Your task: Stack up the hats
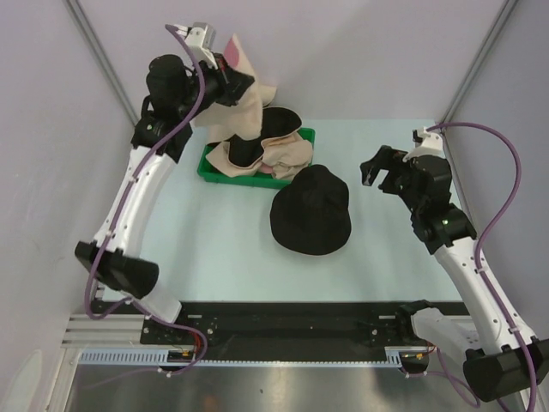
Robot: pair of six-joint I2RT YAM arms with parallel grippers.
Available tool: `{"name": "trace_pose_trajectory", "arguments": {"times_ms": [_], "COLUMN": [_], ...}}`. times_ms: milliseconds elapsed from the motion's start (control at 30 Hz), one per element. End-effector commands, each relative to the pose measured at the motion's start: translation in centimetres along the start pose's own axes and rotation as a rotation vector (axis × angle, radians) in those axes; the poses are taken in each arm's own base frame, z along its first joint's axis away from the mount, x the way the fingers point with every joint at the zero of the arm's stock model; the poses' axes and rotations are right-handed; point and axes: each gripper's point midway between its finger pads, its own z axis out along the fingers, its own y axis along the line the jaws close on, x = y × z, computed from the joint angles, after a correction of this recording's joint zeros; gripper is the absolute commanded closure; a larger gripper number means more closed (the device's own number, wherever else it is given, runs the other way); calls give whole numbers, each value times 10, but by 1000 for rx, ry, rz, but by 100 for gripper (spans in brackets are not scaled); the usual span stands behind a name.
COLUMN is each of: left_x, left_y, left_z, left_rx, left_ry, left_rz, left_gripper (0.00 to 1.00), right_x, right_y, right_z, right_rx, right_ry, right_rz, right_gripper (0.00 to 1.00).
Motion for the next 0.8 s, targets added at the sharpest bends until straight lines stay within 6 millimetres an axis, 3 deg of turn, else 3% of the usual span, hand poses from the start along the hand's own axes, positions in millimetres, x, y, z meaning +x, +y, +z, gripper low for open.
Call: {"name": "trace_pose_trajectory", "arguments": {"times_ms": [0,167,300,467,600,767], "left_x": [-47,-47,-43,-28,-11,28], "left_y": [-88,-176,-241,-290,-332,-358], "left_z": [-21,-26,-31,-27,-23,-13], "left_rx": [96,256,393,525,582,610], "left_ry": [-158,-169,-156,-95,-42,52], "left_rz": [-112,-259,-357,-446,-480,-562], "left_gripper": [100,100,100,100,100,100], "right_x": [-27,-32,-38,-43,-47,-45], "right_y": [0,-28,-66,-102,-110,-110], "right_z": [-12,-26,-58,-99,-116,-123], "right_rx": [21,144,322,473,504,509], "right_ry": [-104,-148,-232,-316,-338,-333], "right_rz": [9,35,97,113,109,116], "right_gripper": [6,6,5,5,5,6]}}
